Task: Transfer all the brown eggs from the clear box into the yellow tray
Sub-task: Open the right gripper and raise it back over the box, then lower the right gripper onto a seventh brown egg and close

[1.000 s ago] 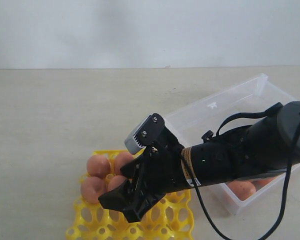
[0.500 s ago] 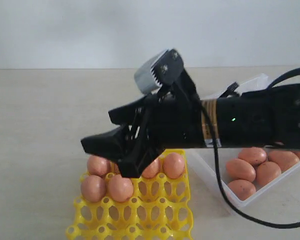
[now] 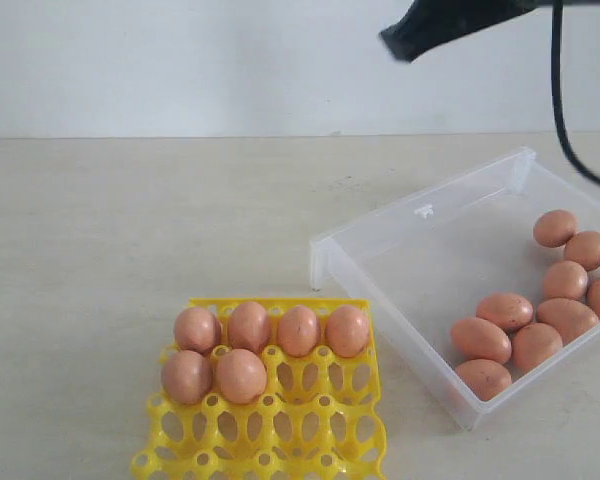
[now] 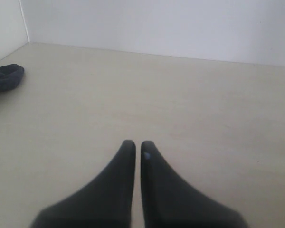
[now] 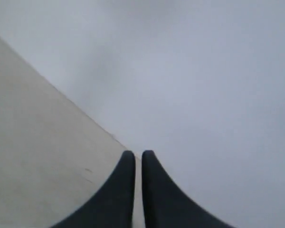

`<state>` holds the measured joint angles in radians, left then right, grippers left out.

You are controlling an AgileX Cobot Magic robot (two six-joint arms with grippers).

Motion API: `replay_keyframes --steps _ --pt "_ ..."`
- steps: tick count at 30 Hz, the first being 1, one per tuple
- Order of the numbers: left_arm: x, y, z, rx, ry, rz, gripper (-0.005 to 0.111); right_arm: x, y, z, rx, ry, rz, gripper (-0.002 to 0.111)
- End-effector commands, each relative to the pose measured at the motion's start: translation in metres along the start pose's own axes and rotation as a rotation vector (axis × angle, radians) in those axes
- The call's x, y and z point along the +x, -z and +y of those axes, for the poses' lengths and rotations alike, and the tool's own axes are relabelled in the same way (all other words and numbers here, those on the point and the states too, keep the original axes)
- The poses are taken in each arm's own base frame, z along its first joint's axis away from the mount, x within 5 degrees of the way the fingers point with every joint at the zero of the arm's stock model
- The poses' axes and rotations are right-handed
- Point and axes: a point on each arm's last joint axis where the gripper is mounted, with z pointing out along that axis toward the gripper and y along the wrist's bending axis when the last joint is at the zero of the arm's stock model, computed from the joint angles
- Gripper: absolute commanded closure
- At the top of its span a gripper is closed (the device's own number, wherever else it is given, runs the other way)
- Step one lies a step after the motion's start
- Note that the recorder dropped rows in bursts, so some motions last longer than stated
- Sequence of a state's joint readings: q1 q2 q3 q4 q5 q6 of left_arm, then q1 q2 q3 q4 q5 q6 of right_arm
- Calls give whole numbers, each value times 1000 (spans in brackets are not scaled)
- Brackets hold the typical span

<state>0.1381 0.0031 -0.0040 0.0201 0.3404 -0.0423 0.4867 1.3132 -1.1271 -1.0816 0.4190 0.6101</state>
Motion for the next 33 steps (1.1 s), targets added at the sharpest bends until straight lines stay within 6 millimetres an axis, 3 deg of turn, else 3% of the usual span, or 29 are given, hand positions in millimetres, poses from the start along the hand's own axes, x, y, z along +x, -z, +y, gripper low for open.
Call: replay_keyframes --steps 1,4,7,8,11,14,17,22,28,30,33 --pt "1 0 0 9 -6 -2 103 9 -27 -50 179 -44 296 109" --pt "1 0 0 9 -6 -2 103 33 -59 -73 21 -216 558 109" --pt "1 0 0 9 -6 -2 103 74 -85 -76 -349 -338 877 109" --pt "1 0 0 9 -6 -2 103 82 -100 -75 -437 -411 860 109" --pt "1 0 -1 9 -6 -6 103 98 -117 -67 -553 -583 853 109" --pt "1 0 0 9 -6 -4 103 98 -122 -58 -615 -426 831 106" --pt "1 0 0 9 -6 -4 103 92 -122 -47 -677 -280 790 93" --pt "1 0 0 9 -6 -4 103 100 -121 -20 -793 -17 787 52" --pt "1 0 0 9 -6 -4 103 166 -105 0 -968 358 950 49" --pt "1 0 0 9 -6 -4 103 180 -100 0 -987 450 1008 49" --pt "1 0 0 9 -6 -4 103 183 -101 1 -978 471 1007 49"
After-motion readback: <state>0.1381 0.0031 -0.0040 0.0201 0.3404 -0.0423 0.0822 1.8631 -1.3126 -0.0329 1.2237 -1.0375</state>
